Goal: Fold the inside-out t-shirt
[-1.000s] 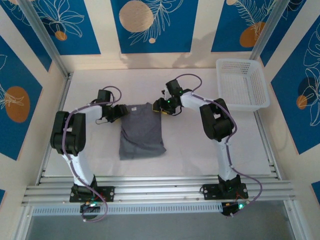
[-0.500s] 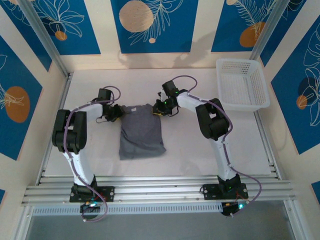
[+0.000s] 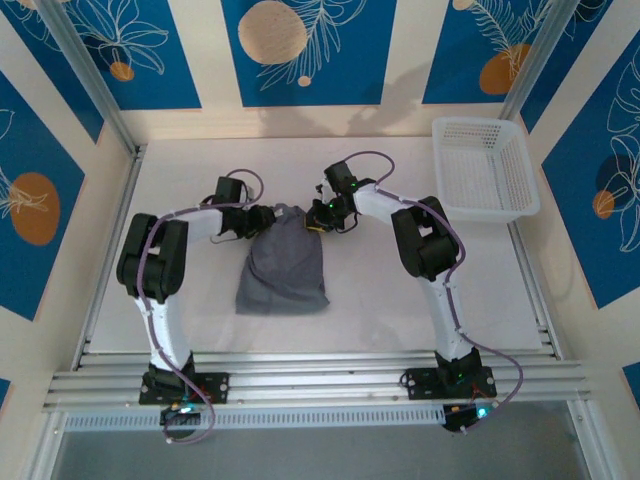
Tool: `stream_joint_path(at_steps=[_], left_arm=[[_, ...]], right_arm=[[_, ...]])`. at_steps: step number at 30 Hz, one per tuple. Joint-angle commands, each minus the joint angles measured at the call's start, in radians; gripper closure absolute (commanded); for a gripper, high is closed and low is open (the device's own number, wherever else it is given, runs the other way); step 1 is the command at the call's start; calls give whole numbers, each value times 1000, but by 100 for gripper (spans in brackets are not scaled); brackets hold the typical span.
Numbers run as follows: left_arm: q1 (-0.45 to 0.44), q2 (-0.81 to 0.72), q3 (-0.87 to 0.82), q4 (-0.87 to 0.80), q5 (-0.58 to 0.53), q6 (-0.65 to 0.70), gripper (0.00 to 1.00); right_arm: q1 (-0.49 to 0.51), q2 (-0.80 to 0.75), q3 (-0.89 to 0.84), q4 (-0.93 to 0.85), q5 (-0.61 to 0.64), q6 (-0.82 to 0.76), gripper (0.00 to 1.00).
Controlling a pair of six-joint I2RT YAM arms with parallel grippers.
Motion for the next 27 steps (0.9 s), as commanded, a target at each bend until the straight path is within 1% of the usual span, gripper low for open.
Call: stream_joint_path(at_steps=[1, 4, 8, 10, 13, 14, 16, 19, 22, 24, 27], left_arm=[[-9, 51, 19, -40, -13, 17, 53], [-22, 79, 61, -95, -50, 41, 56], [-52, 123, 115, -175, -115, 84, 68], [-62, 140, 139, -214, -147, 101, 77], [-64, 134, 146, -211, -137, 102, 93], [-61, 122, 151, -213, -130, 103, 100], [-43, 76, 164, -218, -104, 98, 100], [9, -36, 190, -202, -44, 63, 100], [67, -147, 256, -169, 65, 12, 100], [84, -219, 316, -171, 115, -9, 100], [86, -331, 358, -173, 139, -31, 100]], right_arm=[[-3, 17, 17, -62, -21, -14, 84], [-2, 17, 18, -61, -24, -11, 84], [-4, 17, 17, -63, -22, 1, 85], [-5, 17, 17, -64, -21, 5, 85], [-13, 10, 16, -66, -29, 12, 86], [-16, 6, 19, -68, -34, 10, 87], [-25, -12, 42, -90, -40, -3, 89], [-50, -71, 105, -129, -45, -26, 95], [-75, -138, 229, -177, -78, -52, 98], [-85, -182, 328, -206, -108, -75, 100], [-87, -260, 412, -207, -158, -100, 100]])
